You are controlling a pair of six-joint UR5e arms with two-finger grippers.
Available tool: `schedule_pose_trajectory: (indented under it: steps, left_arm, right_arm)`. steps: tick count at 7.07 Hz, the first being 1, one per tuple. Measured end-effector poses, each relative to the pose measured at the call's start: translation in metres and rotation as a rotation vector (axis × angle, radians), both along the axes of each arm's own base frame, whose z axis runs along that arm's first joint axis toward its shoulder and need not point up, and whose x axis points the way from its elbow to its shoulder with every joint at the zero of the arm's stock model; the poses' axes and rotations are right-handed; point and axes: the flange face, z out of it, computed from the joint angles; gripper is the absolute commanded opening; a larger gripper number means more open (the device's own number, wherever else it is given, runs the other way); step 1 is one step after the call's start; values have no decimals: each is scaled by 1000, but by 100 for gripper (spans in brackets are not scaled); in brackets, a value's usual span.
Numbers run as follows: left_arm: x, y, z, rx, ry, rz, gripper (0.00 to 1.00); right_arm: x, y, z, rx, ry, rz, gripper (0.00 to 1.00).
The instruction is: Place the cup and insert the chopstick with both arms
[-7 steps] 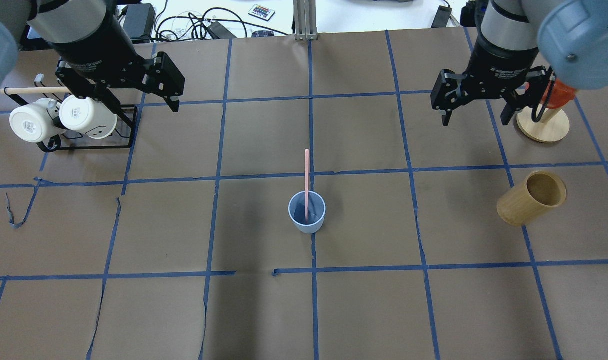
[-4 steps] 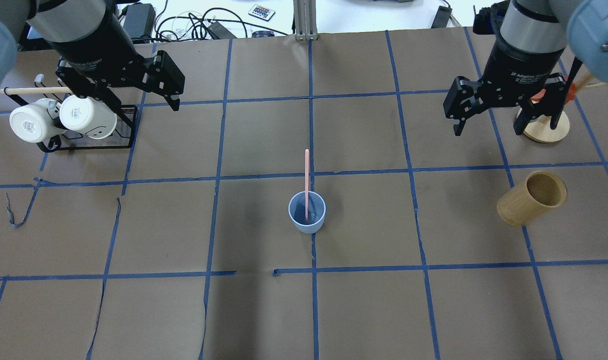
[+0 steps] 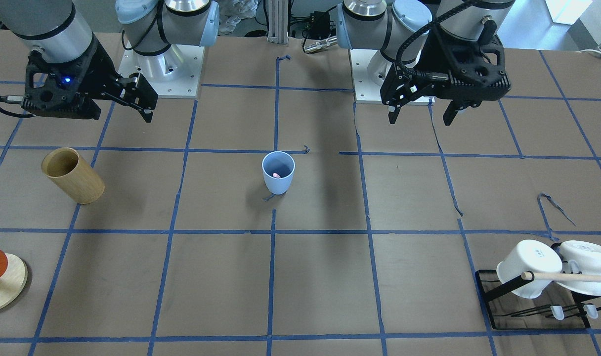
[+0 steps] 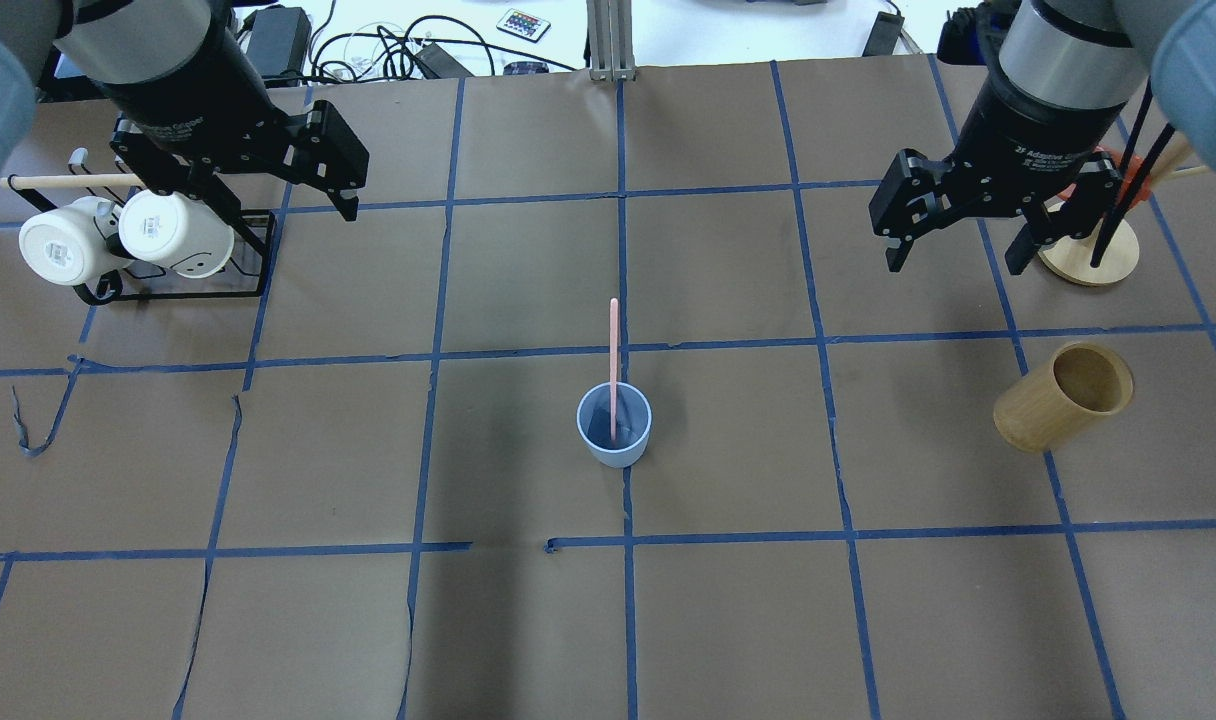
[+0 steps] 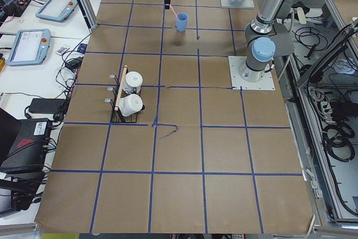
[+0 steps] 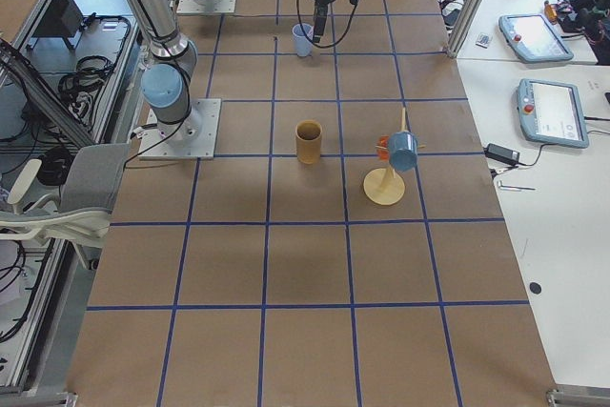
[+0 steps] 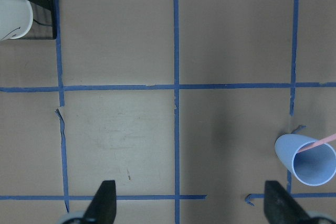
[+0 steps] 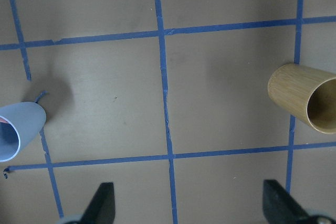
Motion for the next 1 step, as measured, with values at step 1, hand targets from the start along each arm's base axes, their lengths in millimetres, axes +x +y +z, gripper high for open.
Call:
schedule_pose_trajectory:
  steps: [1]
  left_arm:
    - [0, 0, 0, -1, -1, 0, 100]
  right_arm:
    - [-1, 0, 1, -3, 7, -1, 100]
